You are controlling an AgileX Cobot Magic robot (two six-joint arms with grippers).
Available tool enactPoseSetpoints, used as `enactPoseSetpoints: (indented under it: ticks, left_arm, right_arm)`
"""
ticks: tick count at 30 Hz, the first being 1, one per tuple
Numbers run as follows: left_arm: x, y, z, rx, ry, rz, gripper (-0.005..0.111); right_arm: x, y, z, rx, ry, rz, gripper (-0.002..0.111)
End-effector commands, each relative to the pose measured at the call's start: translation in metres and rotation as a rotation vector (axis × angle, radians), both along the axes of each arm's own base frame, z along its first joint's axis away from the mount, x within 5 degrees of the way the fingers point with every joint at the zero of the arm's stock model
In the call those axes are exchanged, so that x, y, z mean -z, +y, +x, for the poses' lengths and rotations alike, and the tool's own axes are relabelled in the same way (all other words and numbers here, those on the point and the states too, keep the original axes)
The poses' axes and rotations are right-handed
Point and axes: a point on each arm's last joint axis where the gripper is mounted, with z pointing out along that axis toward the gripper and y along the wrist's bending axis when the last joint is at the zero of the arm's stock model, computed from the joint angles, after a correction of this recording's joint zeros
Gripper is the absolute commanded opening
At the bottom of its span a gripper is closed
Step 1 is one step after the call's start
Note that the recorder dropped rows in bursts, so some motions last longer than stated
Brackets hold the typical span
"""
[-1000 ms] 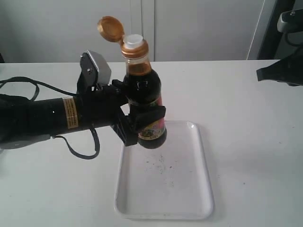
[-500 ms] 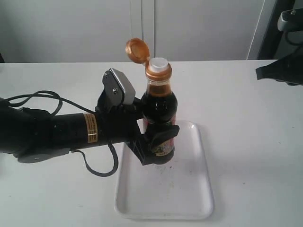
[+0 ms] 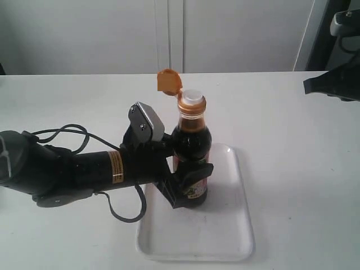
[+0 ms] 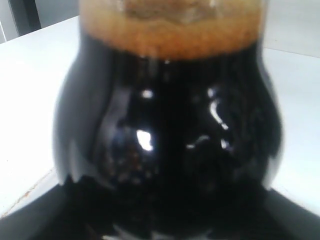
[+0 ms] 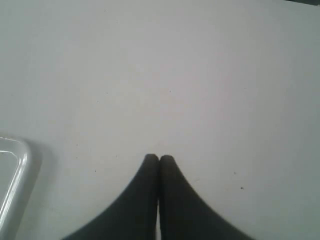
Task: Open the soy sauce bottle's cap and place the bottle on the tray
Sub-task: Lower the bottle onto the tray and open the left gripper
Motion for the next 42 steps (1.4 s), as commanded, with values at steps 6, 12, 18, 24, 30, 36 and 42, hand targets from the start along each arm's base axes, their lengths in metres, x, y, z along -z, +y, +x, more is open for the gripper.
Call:
enactPoseSetpoints:
  ticks: [6, 12, 18, 24, 30, 36, 42]
  left_arm:
    - [-0.012, -0.004, -0.001, 0.017, -0.025, -0.084, 0.034]
    - [-0.015, -0.002, 0.002, -0.019, -0.049, -0.102, 0.105]
    - [-0.015, -0.003, 0.002, -0.013, -0.062, -0.096, 0.105]
    - [-0.016, -0.002, 0.003, -0.026, -0.062, -0.102, 0.105]
    - [-0.030, -0.001, 0.002, -0.032, -0.094, -0.128, 0.105]
    - [-0.054, 0.002, -0.002, -0.030, -0.148, -0.170, 0.105]
    - [-0.072, 0.006, -0.005, -0.043, -0.183, -0.196, 0.105]
  right_arm:
    - [-0.001, -0.002, 0.000, 0.005, -0.015, -0.003, 0.000]
    - [-0.001, -0.002, 0.000, 0.003, -0.015, -0.004, 0.000]
    - [-0.001, -0.002, 0.000, 0.003, -0.015, -0.004, 0.000]
    - [-0.001, -0.001, 0.000, 0.005, -0.016, 0.002, 0.000]
    - [-0.001, -0.001, 0.000, 0.006, -0.016, 0.006, 0.000]
    - [-0.001, -0.001, 0.000, 0.006, -0.016, 0.006, 0.000]
    - [-0.001, -0.001, 0.000, 0.006, -0.016, 0.008, 0.000]
